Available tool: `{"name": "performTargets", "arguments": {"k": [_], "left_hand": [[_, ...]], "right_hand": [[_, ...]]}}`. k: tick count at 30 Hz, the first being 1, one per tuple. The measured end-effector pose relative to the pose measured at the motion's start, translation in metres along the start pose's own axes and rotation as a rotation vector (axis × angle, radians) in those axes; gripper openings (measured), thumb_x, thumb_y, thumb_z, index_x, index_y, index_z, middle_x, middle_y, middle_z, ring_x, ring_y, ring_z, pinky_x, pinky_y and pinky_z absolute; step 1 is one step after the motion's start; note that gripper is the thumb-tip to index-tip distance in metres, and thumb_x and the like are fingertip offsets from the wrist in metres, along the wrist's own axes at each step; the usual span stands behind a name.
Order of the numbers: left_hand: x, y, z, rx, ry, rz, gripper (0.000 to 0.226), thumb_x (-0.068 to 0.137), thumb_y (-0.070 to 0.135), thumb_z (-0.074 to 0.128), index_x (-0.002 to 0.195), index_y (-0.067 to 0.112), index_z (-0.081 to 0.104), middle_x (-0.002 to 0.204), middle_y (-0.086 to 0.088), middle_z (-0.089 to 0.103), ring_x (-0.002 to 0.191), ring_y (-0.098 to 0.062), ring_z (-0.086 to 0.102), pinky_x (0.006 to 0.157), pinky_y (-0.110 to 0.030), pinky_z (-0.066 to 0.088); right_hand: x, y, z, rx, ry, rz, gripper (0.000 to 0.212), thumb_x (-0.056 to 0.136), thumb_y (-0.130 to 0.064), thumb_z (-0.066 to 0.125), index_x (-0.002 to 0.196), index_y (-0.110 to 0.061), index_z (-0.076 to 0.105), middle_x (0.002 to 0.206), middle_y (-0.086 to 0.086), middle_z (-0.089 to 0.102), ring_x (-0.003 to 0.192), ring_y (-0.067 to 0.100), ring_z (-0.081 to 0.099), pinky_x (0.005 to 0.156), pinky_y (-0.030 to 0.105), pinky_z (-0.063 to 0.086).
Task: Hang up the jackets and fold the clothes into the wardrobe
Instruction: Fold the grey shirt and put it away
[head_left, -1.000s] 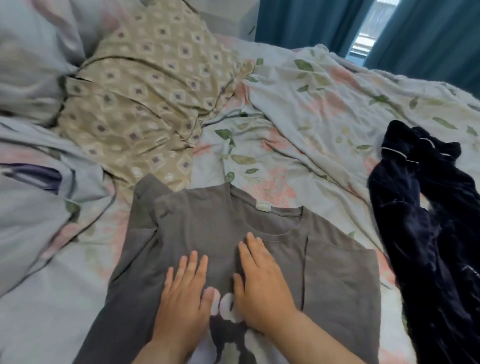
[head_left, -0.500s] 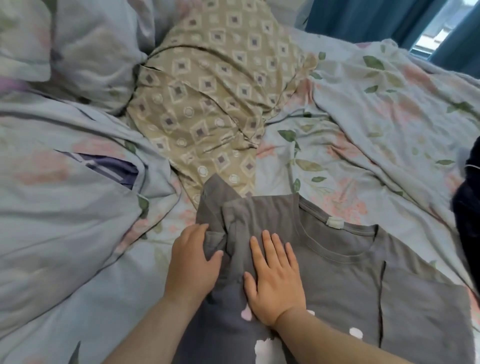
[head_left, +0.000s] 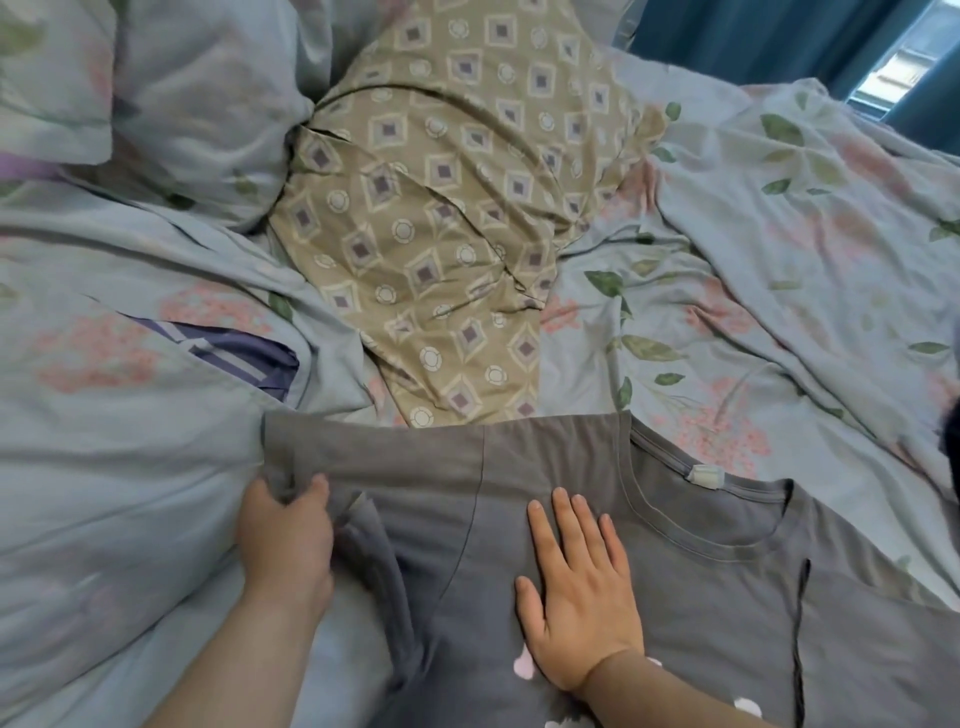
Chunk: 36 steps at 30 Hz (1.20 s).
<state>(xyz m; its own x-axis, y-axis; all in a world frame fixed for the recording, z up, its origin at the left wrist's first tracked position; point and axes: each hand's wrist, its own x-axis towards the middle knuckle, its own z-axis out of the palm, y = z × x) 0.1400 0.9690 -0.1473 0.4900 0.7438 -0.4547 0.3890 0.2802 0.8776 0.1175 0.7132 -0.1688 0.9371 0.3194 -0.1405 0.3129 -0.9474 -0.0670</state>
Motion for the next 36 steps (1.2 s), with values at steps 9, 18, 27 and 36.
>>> {"name": "performTargets", "arguments": {"k": [9,18,27,36], "left_hand": [[-0.046,-0.011,-0.003,0.265,0.091,-0.083,0.105,0.043,0.053,0.086,0.133,0.012,0.047,0.126,-0.01,0.061,0.114,-0.028,0.061,0.101,-0.045,0.047],[-0.068,-0.037,-0.026,0.313,0.165,-0.107,0.049,0.076,-0.006,0.059,0.121,0.012,0.058,0.103,-0.007,0.066,0.097,-0.031,0.061,0.083,-0.04,0.048],[-0.036,-0.007,-0.051,-0.596,-0.072,-0.388,0.029,0.086,0.024,0.053,0.106,0.011,0.071,0.104,-0.007,0.073,0.1,-0.025,0.069,0.09,-0.039,0.052],[-0.023,0.019,-0.056,-0.326,-0.54,-0.407,0.061,0.072,-0.008,0.042,0.125,0.012,0.063,0.121,-0.018,0.066,0.102,-0.033,0.066,0.083,-0.041,0.056]], "right_hand": [[0.002,0.002,0.006,0.009,0.042,-0.009,0.072,0.081,-0.047,0.044,0.145,-0.014,0.048,0.153,0.013,0.041,0.143,0.026,0.028,0.111,0.049,0.022],[0.003,0.003,0.009,0.023,0.016,-0.011,0.073,0.084,-0.047,0.043,0.149,-0.015,0.041,0.156,0.014,0.036,0.144,0.031,0.033,0.116,0.048,0.018],[0.001,0.001,0.009,0.049,0.02,0.01,0.071,0.086,-0.047,0.041,0.15,-0.016,0.039,0.156,0.013,0.036,0.145,0.03,0.032,0.117,0.047,0.016],[0.002,-0.001,0.008,0.045,-0.023,-0.004,0.072,0.091,-0.051,0.032,0.156,-0.022,0.024,0.163,0.008,0.02,0.151,0.026,0.016,0.121,0.042,0.003]]}}
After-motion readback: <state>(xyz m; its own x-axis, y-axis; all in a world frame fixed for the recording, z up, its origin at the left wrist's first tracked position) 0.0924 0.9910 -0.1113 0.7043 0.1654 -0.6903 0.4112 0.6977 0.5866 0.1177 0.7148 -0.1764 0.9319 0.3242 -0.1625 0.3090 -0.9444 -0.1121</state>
